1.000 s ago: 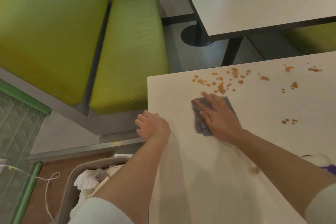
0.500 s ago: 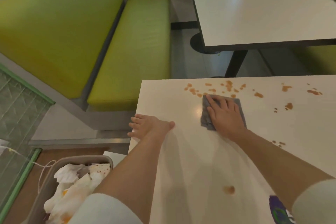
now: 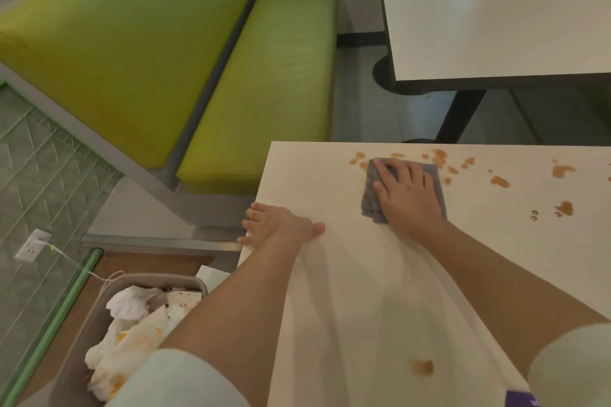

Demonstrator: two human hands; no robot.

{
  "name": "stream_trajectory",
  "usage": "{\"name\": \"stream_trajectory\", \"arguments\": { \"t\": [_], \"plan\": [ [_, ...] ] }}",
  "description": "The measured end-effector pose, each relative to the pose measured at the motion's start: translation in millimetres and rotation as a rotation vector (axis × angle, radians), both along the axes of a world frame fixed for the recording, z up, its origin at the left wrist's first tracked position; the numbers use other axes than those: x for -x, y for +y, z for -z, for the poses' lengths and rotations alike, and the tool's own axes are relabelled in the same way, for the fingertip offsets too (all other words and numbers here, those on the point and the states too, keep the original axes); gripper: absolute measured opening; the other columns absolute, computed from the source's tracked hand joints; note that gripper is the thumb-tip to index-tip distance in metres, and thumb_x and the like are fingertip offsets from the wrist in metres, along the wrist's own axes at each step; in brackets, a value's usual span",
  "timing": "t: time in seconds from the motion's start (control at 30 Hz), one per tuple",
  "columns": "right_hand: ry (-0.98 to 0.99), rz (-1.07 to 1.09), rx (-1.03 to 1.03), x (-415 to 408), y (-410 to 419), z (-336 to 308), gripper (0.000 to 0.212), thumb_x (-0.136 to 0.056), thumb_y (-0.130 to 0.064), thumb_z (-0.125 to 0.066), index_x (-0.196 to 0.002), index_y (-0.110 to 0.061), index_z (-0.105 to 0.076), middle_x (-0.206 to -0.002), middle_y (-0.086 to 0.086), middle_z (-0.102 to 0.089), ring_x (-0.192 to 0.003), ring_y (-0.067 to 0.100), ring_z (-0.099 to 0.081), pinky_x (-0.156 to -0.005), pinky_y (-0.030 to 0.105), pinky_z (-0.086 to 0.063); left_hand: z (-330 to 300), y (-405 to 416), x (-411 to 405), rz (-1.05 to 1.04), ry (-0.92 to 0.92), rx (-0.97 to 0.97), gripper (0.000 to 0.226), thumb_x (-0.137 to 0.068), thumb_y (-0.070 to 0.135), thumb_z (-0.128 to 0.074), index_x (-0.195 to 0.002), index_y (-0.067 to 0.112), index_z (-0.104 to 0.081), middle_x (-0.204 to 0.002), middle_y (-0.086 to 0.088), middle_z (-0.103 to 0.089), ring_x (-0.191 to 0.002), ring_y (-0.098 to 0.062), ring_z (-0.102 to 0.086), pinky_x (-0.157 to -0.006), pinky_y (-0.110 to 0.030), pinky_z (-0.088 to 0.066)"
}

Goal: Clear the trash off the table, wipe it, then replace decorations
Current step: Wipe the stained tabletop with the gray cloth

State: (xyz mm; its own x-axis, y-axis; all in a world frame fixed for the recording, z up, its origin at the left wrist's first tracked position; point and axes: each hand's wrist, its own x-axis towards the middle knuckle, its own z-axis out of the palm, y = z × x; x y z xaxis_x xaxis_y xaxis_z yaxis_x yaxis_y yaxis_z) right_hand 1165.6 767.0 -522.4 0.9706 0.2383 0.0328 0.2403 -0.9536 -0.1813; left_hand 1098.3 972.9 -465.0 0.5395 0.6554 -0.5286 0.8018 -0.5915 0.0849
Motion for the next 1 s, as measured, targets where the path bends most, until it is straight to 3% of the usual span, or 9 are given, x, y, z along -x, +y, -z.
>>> {"name": "stream_trajectory", "arguments": {
  "t": [0.13, 0.33, 0.47, 0.53, 0.7, 0.8, 0.9, 1.0],
  "plan": [
    [0.015, -0.213, 0.033, 4, -20, -1, 0.053, -0.102, -0.048, -0.012, -0.153, -0.037, -0.021, -0.149, -0.01, -0.029, -0.136, 0.02, -0.025, -0.112, 0.037, -0.021, 0, 0, -1, 0.001, 0.012, 0.007, 0.143, -0.06, 0.066, -0.079, -0.15, -0.004, 0.008, -0.16, -0.015, -0.009, -0.146, -0.032, -0.016, -0.116, -0.056, -0.019],
    [0.025, 0.107, -0.045, -26, -11, -3, 0.051, -0.104, -0.043, -0.019, -0.153, -0.029, -0.021, -0.152, 0.001, -0.028, -0.137, 0.027, -0.025, -0.115, 0.044, -0.021, -1, 1, -2, 0.008, 0.027, 0.007, 0.141, -0.063, 0.065, -0.078, -0.15, -0.005, 0.009, -0.16, -0.016, -0.006, -0.146, -0.033, -0.014, -0.116, -0.056, -0.018],
    [0.015, -0.215, -0.001, 15, 8, -4, 0.054, -0.102, -0.046, -0.015, -0.154, -0.032, -0.022, -0.152, -0.007, -0.028, -0.138, 0.023, -0.023, -0.113, 0.034, -0.015, -2, -1, -5, -0.009, 0.043, 0.009, 0.142, -0.063, 0.065, -0.078, -0.15, -0.004, 0.01, -0.161, -0.015, -0.003, -0.147, -0.033, -0.011, -0.116, -0.056, -0.014],
    [-0.014, -0.281, 0.016, 9, -10, -5, 0.054, -0.102, -0.046, -0.015, -0.152, -0.033, -0.029, -0.149, -0.008, -0.034, -0.133, 0.021, -0.031, -0.112, 0.034, -0.023, -2, -3, -4, -0.006, 0.048, 0.006, 0.141, -0.065, 0.065, -0.076, -0.15, -0.004, 0.012, -0.162, -0.015, 0.0, -0.148, -0.033, -0.007, -0.116, -0.056, -0.012],
    [-0.001, 0.14, -0.074, -37, -13, 4, 0.049, -0.105, -0.037, -0.023, -0.152, -0.027, -0.029, -0.15, 0.001, -0.035, -0.134, 0.025, -0.029, -0.114, 0.041, -0.025, 1, -8, -2, 0.062, 0.024, -0.025, 0.13, -0.073, 0.06, -0.07, -0.149, -0.006, 0.012, -0.161, -0.019, 0.011, -0.149, -0.033, 0.008, -0.119, -0.049, -0.007],
    [0.014, -0.061, -0.076, -15, 19, 8, 0.051, -0.104, -0.039, -0.023, -0.152, -0.025, -0.031, -0.151, 0.0, -0.035, -0.135, 0.027, -0.029, -0.116, 0.039, -0.022, -1, -6, -4, 0.131, 0.034, -0.039, 0.128, -0.074, 0.06, -0.071, -0.15, -0.007, 0.007, -0.161, -0.02, 0.011, -0.149, -0.035, 0.009, -0.119, -0.049, -0.007],
    [-0.014, -0.287, -0.072, 3, 6, 4, 0.05, -0.101, -0.045, -0.021, -0.146, -0.03, -0.039, -0.144, -0.007, -0.041, -0.132, 0.018, -0.034, -0.115, 0.035, -0.025, 0, -2, -4, 0.269, -0.059, -0.084, 0.122, -0.071, 0.059, -0.074, -0.154, 0.007, -0.003, -0.162, -0.01, 0.004, -0.149, -0.029, 0.005, -0.119, -0.048, -0.009],
    [-0.041, -0.091, -0.092, -20, -19, 5, 0.044, -0.103, -0.042, -0.025, -0.142, -0.027, -0.04, -0.141, -0.004, -0.044, -0.128, 0.016, -0.036, -0.112, 0.034, -0.027, 4, -3, -3, 0.476, -0.2, -0.092, 0.105, -0.076, 0.052, -0.073, -0.154, 0.024, -0.009, -0.161, -0.005, -0.002, -0.148, -0.026, -0.003, -0.119, -0.04, -0.016]
  ]
}}
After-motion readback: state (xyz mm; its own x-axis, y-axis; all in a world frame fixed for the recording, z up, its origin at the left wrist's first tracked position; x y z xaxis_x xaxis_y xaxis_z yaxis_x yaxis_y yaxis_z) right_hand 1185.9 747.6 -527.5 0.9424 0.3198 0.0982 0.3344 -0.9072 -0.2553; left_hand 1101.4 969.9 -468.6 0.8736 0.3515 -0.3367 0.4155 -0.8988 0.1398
